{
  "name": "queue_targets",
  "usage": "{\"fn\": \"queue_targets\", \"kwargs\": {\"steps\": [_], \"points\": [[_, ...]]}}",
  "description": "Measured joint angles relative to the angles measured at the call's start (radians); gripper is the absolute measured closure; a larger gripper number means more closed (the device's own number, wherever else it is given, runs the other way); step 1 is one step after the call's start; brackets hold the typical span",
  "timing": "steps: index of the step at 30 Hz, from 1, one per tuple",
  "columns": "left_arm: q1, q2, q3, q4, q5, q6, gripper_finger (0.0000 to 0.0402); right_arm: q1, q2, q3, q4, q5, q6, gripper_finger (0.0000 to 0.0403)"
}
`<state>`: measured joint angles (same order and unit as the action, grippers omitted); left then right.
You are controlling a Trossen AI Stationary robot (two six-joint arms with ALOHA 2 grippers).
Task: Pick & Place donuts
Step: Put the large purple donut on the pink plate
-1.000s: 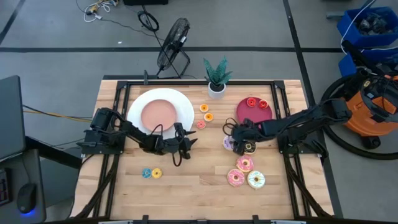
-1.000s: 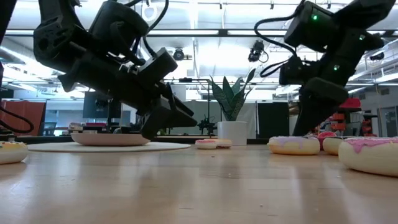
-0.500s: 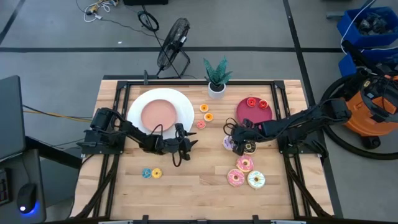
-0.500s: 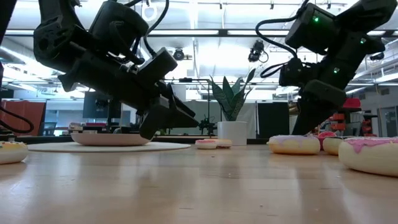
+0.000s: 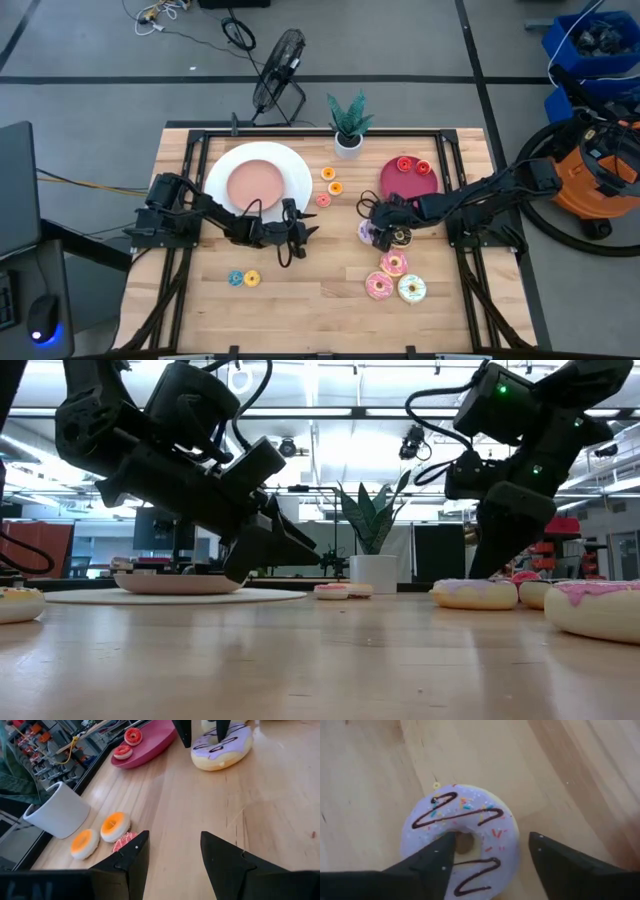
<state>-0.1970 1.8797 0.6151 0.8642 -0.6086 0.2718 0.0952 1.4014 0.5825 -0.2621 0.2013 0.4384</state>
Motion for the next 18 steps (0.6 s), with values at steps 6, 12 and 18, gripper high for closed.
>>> {"fn": "queue_targets", "kwargs": {"steps": [6, 12, 18], "points": [[0.0, 0.0, 0.0, 0.0, 0.0, 0.0, 0.022, -0.011, 0.0, 0.001, -0.053, 0.009, 0.051, 0.0125], [0.0, 0.0, 0.0, 0.0, 0.0, 0.0, 0.022, -0.01, 0.039, 0.0, -0.009, -0.006, 0.021, 0.0152], [0.0, 0.0, 0.0, 0.002, 0.0, -0.008, 0.022, -0.01, 0.084, 0.0, 0.039, -0.007, -0.036, 0.0223]]}}
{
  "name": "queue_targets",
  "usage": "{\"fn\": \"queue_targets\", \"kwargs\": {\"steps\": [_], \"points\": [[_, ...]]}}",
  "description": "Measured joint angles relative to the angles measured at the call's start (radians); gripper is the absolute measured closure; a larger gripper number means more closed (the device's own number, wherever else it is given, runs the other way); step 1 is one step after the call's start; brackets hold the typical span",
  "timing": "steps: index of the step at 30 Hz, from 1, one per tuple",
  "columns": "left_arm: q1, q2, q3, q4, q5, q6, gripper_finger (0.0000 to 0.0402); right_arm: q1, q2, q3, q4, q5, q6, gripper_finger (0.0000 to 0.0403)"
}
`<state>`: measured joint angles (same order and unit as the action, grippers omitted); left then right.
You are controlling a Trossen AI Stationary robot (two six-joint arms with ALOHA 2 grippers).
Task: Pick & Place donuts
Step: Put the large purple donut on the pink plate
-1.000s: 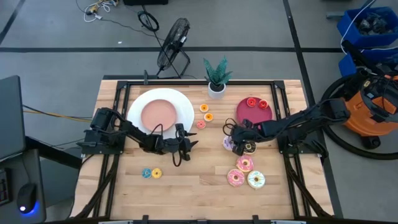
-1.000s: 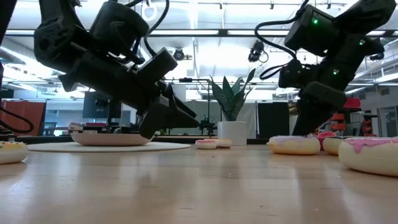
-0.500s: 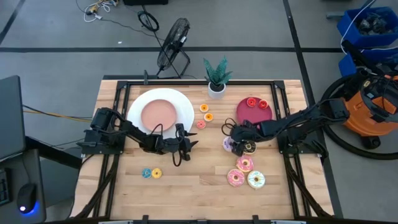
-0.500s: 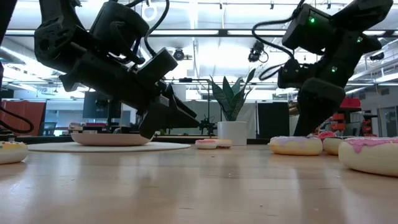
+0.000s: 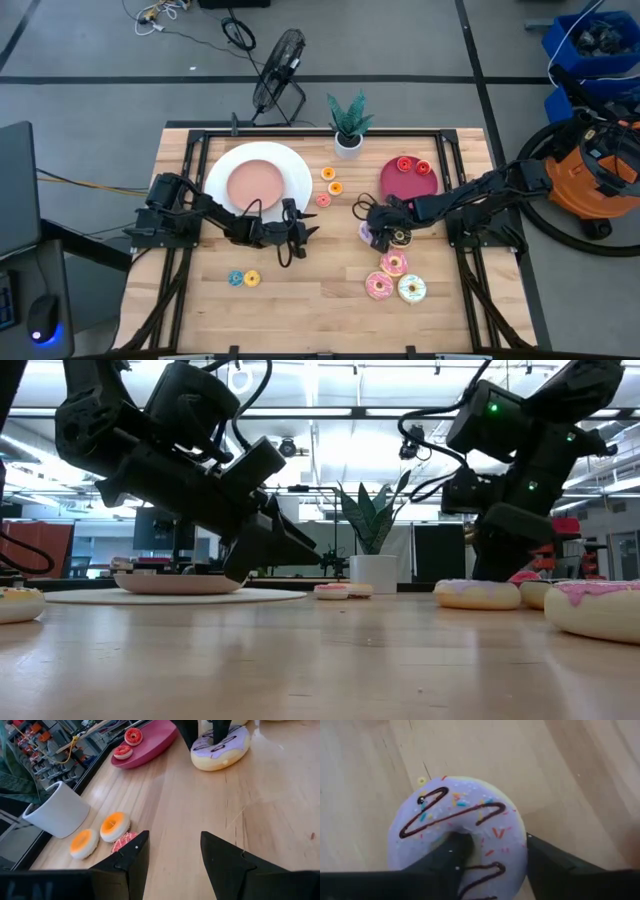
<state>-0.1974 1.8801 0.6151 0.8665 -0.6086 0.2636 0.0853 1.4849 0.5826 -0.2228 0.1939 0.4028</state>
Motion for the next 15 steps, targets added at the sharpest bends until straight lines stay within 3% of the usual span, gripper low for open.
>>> {"fn": "queue_targets", "kwargs": {"steps": [4, 8, 11, 15], "points": [[0.0, 0.0, 0.0, 0.03, 0.0, -0.027, 0.022, 0.011, -0.017, 0.0, 0.09, 0.047, -0.073, 0.0304], [0.009, 0.0, 0.001, 0.079, 0.028, -0.098, 0.022, 0.046, -0.024, 0.01, 0.209, 0.192, -0.187, 0.037], [0.033, 0.0, 0.001, 0.117, 0.095, -0.166, 0.022, 0.079, -0.015, 0.011, 0.339, 0.311, -0.277, 0.0386], [0.091, 0.0, 0.001, 0.168, 0.291, -0.293, 0.0203, 0.112, 0.007, 0.011, 0.448, 0.386, -0.358, 0.0376]]}}
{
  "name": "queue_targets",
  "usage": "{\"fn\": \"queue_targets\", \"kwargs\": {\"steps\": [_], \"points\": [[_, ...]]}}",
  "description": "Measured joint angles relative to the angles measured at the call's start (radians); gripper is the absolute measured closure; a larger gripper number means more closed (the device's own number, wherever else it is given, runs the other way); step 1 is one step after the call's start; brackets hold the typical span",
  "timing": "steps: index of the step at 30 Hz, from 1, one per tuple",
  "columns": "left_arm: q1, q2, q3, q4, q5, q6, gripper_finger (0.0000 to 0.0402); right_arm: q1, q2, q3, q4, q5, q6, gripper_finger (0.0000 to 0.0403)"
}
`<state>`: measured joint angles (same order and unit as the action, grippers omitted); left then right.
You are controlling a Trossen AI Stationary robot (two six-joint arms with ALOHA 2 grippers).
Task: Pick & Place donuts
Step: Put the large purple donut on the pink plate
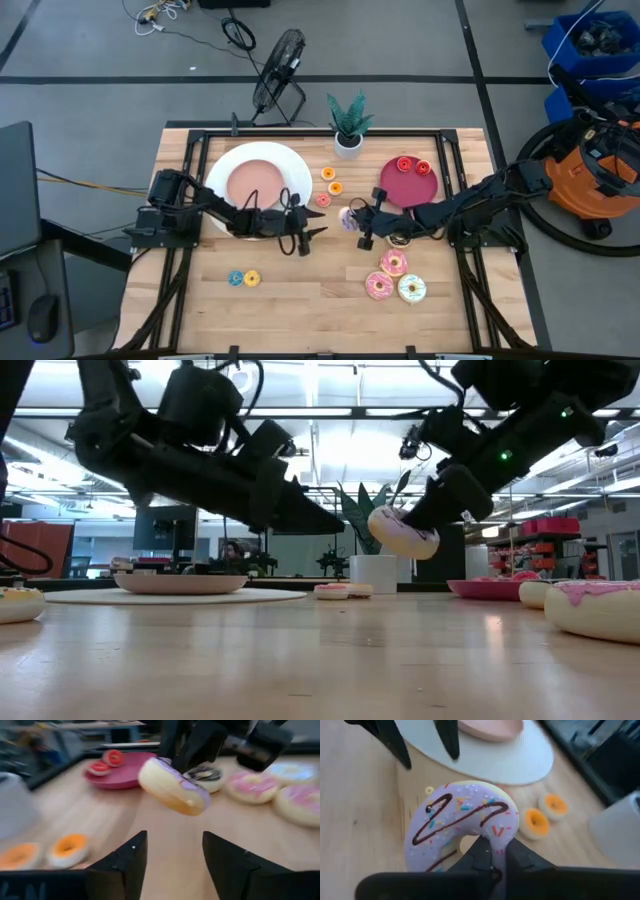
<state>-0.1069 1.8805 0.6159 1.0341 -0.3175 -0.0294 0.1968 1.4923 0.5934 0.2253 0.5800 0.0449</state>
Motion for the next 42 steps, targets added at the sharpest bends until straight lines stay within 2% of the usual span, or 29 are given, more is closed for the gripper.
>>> {"fn": "queue_targets", "kwargs": {"steps": [2, 4, 9, 14, 17, 20, 25, 33, 37, 42], "points": [[0.03, 0.0, 0.0, 0.019, 0.09, -0.062, 0.0182, 0.004, 0.011, 0.001, 0.016, 0.03, -0.002, 0.0367], [0.056, 0.0, 0.0, 0.031, 0.139, -0.128, 0.0154, 0.004, 0.024, 0.001, 0.022, 0.064, -0.002, 0.0364], [0.096, 0.0, 0.0, 0.05, 0.146, -0.256, 0.0097, 0.006, 0.05, 0.001, 0.062, 0.074, -0.041, 0.0367], [0.111, 0.0, 0.018, 0.052, 0.147, -0.324, 0.0084, 0.011, 0.058, 0.001, 0.132, 0.077, -0.091, 0.0368], [0.11, 0.0, 0.044, 0.048, 0.154, -0.326, 0.0089, 0.012, 0.058, 0.001, 0.151, 0.077, -0.113, 0.0368], [0.11, 0.0, 0.073, 0.032, 0.206, -0.333, 0.0097, 0.014, 0.057, 0.001, 0.165, 0.077, -0.132, 0.0368], [0.118, 0.0, 0.128, -0.101, 0.209, -0.348, 0.0107, 0.025, 0.057, 0.001, 0.184, 0.086, -0.157, 0.0368], [0.116, 0.0, 0.159, -0.114, 0.232, -0.327, 0.0117, 0.055, 0.057, 0.001, 0.204, 0.107, -0.185, 0.0368], [0.115, 0.0, 0.172, -0.137, 0.247, -0.326, 0.0152, 0.067, 0.057, 0.001, 0.203, 0.122, -0.189, 0.0367], [0.115, 0.0, 0.186, -0.156, 0.288, -0.316, 0.0222, 0.07, 0.057, 0.001, 0.202, 0.121, -0.183, 0.0358]]}}
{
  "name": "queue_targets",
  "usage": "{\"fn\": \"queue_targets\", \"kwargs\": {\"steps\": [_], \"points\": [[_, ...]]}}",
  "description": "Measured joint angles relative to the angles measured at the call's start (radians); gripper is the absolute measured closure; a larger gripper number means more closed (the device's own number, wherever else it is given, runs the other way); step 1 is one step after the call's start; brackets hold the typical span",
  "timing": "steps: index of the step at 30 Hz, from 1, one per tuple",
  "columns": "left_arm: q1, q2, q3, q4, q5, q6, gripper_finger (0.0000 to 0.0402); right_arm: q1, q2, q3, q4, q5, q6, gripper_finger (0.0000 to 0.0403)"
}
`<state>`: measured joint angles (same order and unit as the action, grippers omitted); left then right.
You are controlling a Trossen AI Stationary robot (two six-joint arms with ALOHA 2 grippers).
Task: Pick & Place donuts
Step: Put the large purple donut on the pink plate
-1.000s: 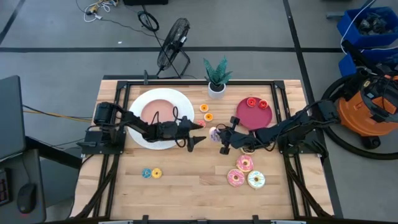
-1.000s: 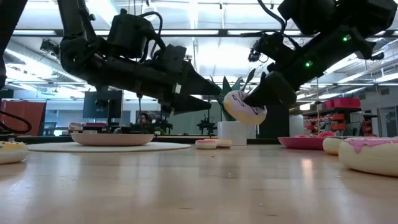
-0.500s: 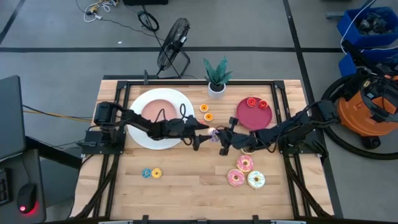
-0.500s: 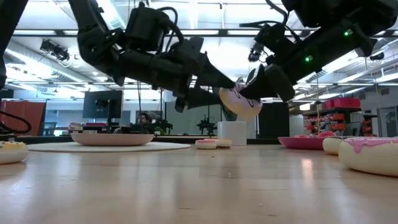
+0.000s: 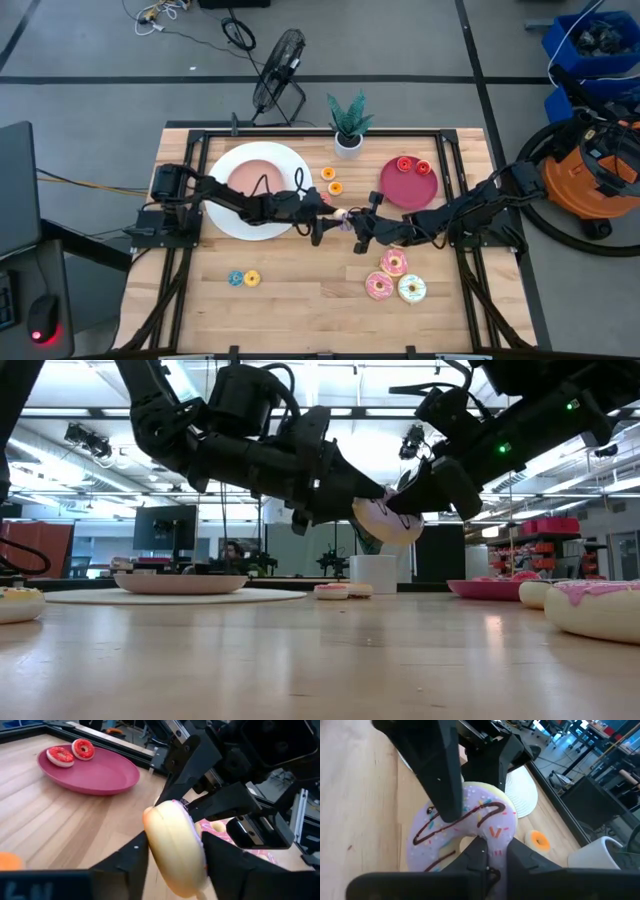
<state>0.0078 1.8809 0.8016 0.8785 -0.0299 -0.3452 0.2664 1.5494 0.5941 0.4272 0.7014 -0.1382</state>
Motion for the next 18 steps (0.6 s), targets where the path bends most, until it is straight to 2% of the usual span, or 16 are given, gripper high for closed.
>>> {"fn": "queue_targets", "kwargs": {"steps": [6, 10, 13, 18], "points": [[0.0, 0.0, 0.003, -0.005, 0.03, 0.047, 0.0311, 0.001, -0.001, 0.0, 0.003, -0.002, 0.018, 0.0339], [0.0, 0.0, 0.003, -0.019, 0.034, 0.085, 0.0357, 0.0, -0.005, 0.0, -0.003, -0.004, 0.033, 0.0306], [0.0, -0.002, 0.006, -0.035, 0.039, 0.103, 0.0373, 0.005, -0.035, 0.0, -0.032, -0.004, 0.029, 0.0257], [0.001, -0.027, 0.011, -0.095, 0.038, 0.132, 0.0366, 0.052, -0.124, 0.0, -0.1, 0.051, 0.028, 0.0172]]}}
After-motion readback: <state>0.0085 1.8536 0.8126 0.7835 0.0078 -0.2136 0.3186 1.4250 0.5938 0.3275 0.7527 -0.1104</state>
